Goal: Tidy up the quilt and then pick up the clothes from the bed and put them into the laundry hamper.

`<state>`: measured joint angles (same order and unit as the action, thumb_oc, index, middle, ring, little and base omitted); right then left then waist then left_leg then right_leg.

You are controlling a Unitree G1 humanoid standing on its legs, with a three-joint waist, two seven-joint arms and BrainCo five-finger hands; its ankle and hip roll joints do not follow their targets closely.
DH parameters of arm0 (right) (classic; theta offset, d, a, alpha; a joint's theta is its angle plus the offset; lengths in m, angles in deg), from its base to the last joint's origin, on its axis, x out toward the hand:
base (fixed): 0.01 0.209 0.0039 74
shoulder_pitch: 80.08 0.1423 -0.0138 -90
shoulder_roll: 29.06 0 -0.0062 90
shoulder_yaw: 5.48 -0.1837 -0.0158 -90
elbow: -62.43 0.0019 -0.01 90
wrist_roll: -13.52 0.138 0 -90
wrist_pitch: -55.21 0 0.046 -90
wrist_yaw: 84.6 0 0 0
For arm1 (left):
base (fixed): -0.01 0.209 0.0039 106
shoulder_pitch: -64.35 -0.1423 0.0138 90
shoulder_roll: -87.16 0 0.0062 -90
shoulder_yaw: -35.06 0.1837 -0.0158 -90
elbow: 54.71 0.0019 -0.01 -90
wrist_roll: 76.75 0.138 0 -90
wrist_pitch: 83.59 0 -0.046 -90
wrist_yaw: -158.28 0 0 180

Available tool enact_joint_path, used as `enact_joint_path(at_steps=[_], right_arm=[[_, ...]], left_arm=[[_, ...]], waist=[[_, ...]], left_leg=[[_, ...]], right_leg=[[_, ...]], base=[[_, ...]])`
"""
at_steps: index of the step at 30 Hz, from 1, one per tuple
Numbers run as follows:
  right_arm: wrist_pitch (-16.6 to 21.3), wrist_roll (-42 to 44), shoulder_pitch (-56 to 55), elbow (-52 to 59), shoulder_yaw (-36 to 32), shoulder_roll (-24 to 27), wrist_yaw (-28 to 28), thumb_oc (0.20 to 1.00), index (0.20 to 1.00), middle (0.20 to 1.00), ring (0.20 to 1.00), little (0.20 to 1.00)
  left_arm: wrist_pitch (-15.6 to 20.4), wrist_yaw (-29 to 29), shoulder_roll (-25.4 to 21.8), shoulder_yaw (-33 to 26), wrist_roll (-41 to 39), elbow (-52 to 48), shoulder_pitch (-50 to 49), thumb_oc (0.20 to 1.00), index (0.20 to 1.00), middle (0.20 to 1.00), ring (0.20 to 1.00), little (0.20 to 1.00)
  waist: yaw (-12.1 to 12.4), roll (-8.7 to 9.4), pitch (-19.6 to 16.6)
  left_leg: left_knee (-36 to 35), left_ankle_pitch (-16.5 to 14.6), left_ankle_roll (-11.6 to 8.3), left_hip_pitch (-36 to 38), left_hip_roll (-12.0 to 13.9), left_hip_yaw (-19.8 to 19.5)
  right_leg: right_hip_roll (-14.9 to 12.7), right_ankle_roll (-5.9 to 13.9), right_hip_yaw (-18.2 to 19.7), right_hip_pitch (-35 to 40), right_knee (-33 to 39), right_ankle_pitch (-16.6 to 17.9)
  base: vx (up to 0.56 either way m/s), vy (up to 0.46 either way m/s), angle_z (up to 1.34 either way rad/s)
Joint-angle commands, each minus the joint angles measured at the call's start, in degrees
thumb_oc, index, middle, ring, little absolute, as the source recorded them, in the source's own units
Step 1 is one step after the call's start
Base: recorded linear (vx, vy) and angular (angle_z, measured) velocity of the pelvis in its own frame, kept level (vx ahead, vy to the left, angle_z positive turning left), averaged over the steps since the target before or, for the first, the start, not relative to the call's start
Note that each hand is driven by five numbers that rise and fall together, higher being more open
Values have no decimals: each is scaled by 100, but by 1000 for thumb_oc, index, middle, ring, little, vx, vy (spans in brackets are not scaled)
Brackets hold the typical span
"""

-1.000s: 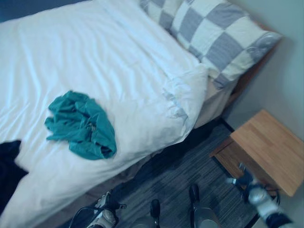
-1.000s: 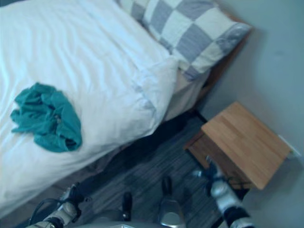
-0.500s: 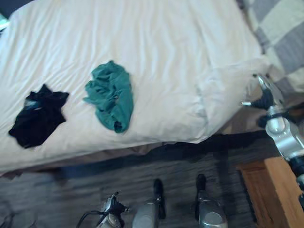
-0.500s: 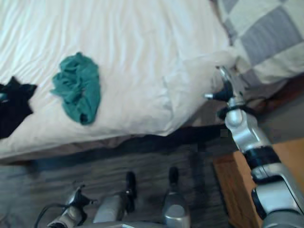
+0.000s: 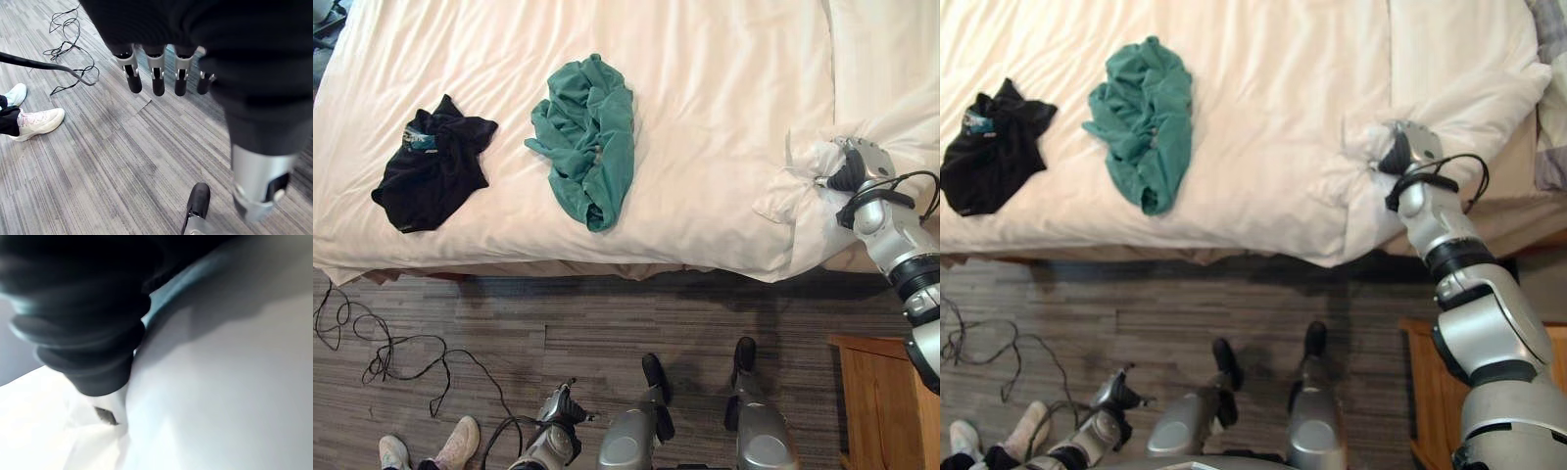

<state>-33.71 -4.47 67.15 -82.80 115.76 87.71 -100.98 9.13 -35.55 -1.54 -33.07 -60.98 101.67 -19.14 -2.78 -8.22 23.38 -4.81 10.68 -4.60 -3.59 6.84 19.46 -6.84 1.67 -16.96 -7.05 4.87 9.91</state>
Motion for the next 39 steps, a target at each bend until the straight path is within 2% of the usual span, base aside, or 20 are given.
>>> enact_joint_path(at_steps=[1, 5, 6, 9, 10, 11, 12, 14, 15, 19, 20, 23, 25, 29, 30, 31, 32, 35, 36, 39], right_arm=[[-58, 234, -64, -713, 143, -119, 109, 200, 200, 200, 200, 200], [-84, 498, -1308, -211, -695, 192, -3, 200, 200, 200, 200, 200], [-120, 520, -2094, 219, -1337, 340, -227, 1000, 1000, 1000, 1000, 1000], [-158, 697, -3211, 687, -2399, 395, -612, 1000, 1000, 1000, 1000, 1000], [-162, 693, -3232, 701, -2420, 393, -610, 1000, 1000, 1000, 1000, 1000], [-163, 982, -3959, 979, -3189, 289, -870, 1000, 1000, 1000, 1000, 1000], [-151, 1252, -4232, 994, -3566, 173, -1047, 1000, 1000, 1000, 1000, 1000], [-138, 1402, -4462, 1072, -3791, 54, -1132, 1000, 1000, 1000, 1000, 1000], [3, 2243, -4603, 1026, -4376, -208, -1528, 1000, 1000, 1000, 1000, 1000], [212, 2827, -4411, 1497, -4729, -229, -2007, 1000, 1000, 1000, 1000, 1000], [259, 2749, -4289, 1652, -4701, -169, -2096, 200, 200, 200, 200, 200], [243, 2428, -4006, 2080, -4525, -17, -2124, 200, 200, 200, 200, 200], [314, 2048, -2876, 2494, -3837, 257, -2125, 200, 200, 200, 200, 200], [288, 1929, -2202, 2418, -3289, 390, -1967, 200, 200, 200, 200, 200], [219, 1877, -1720, 2146, -2832, 446, -1788, 200, 200, 200, 200, 200], [226, 1883, -1684, 2125, -2806, 448, -1789, 200, 200, 200, 200, 200], [146, 1989, -1276, 1452, -2406, 478, -1554, 200, 200, 200, 200, 200], [121, 2250, -1035, 716, -2143, 357, -1322, 200, 200, 200, 200, 200], [66, 2550, -1034, 27, -2129, 148, -1080, 200, 200, 200, 200, 200], [-32, 2683, -1246, -855, -2097, -259, -753, 200, 200, 200, 200, 200]], left_arm=[[29, -130, -163, 175, -239, 309, -44, 1000, 1000, 1000, 1000, 1000], [-36, -121, -108, 21, -206, 310, -81, 1000, 1000, 1000, 1000, 1000], [-90, -130, -126, -109, -136, 323, -102, 1000, 1000, 1000, 1000, 1000], [-169, -148, -164, -302, -33, 347, -97, 1000, 1000, 1000, 1000, 1000], [-170, -148, -169, -292, -34, 347, -95, 1000, 1000, 1000, 1000, 1000], [-219, -168, -176, -419, -6, 365, -80, 1000, 1000, 1000, 1000, 1000], [-238, -175, -161, -440, -6, 365, -81, 1000, 1000, 1000, 1000, 1000], [-257, -174, -153, -444, -9, 366, -73, 1000, 1000, 1000, 1000, 1000], [-295, -187, -120, -415, -23, 365, -49, 1000, 1000, 1000, 1000, 1000], [-361, -179, -68, -286, -29, 333, -18, 1000, 1000, 1000, 1000, 1000], [-354, -199, -54, -261, -38, 322, -12, 1000, 1000, 1000, 1000, 1000], [-332, -182, -36, -221, -66, 281, 2, 1000, 1000, 1000, 1000, 1000], [-285, -190, -57, -63, -126, 197, 26, 1000, 1000, 1000, 1000, 1000], [-249, -207, -59, -5, -173, 163, 88, 1000, 1000, 1000, 1000, 1000], [-214, -219, -85, 74, -232, 131, 146, 1000, 1000, 1000, 1000, 1000], [-214, -219, -79, 59, -232, 132, 152, 1000, 1000, 1000, 1000, 1000], [-165, -240, -127, 131, -333, 87, 221, 1000, 1000, 1000, 1000, 1000], [-110, -252, -116, 216, -438, 39, 303, 1000, 1000, 1000, 1000, 1000], [-84, -220, -51, 343, -499, -27, 358, 1000, 1000, 1000, 1000, 1000], [-80, -164, 66, 467, -448, -92, 365, 1000, 1000, 1000, 1000, 1000]], waist=[[-100, 318, -301], [-267, 448, -311], [-347, 528, -351], [-500, 615, -385], [-484, 618, -397], [-609, 690, -427], [-650, 729, -456], [-661, 753, -477], [-707, 779, -525], [-711, 799, -568], [-703, 798, -563], [-679, 778, -545], [-552, 700, -507], [-500, 651, -454], [-425, 598, -397], [-434, 597, -403], [-375, 504, -334], [-357, 370, -274], [-363, 220, -198], [-404, 63, -180]], left_leg=[[-19, -469, -449, 26, 396, -145], [-19, -554, -446, 172, 430, -135], [-19, -612, -430, 242, 443, -99], [-19, -738, -394, 382, 446, -39], [-19, -726, -393, 365, 446, -33], [-19, -832, -365, 490, 446, 33], [-19, -878, -351, 538, 444, 69], [-19, -908, -343, 577, 439, 93], [-19, -966, -322, 640, 430, 118], [-19, -1027, -301, 696, 407, 140], [-19, -1038, -299, 701, 395, 146], [-19, -1048, -292, 718, 374, 143], [-19, -1026, -295, 683, 337, 127], [-19, -957, -308, 561, 312, 104], [-19, -934, -314, 474, 276, 54], [-19, -913, -313, 448, 276, 58], [-19, -868, -321, 322, 222, 6], [-19, -796, -323, 174, 170, -30], [-17, -768, -327, 111, 118, -52], [-19, -747, -321, 50, 97, -67]], right_leg=[[-156, 696, 659, -184, -168, -952], [-163, 711, 658, -101, -224, -973], [-156, 719, 685, -100, -254, -968], [-162, 748, 725, -72, -326, -998], [-160, 743, 732, -91, -322, -984], [-173, 771, 772, -56, -368, -997], [-182, 790, 788, -57, -399, -995], [-188, 800, 804, -51, -417, -997], [-209, 819, 835, -42, -442, -999], [-232, 840, 878, -59, -510, -1024], [-238, 845, 900, -73, -523, -1025], [-240, 849, 934, -96, -534, -1027], [-280, 860, 964, -151, -519, -997], [-302, 855, 985, -247, -497, -934], [-328, 866, 1001, -301, -491, -924], [-327, 858, 1006, -326, -484, -901], [-364, 874, 1010, -409, -502, -894], [-404, 869, 1003, -504, -503, -868], [-452, 873, 955, -488, -487, -883], [-462, 884, 906, -499, -413, -836]], base=[[5, 47, 6], [3, 41, 4], [23, 54, -5], [21, 44, -8], [40, 64, -23], [43, 59, -29], [58, 71, -22], [28, 38, -17], [31, 46, -20], [13, 44, -18], [-9, 33, -21], [-15, 17, -11], [-26, 16, -9], [-40, -7, 1], [-44, -28, 8], [-67, -34, 5], [-53, -18, 9], [-34, -7, 25], [-14, 10, 38], [25, 30, 24]])
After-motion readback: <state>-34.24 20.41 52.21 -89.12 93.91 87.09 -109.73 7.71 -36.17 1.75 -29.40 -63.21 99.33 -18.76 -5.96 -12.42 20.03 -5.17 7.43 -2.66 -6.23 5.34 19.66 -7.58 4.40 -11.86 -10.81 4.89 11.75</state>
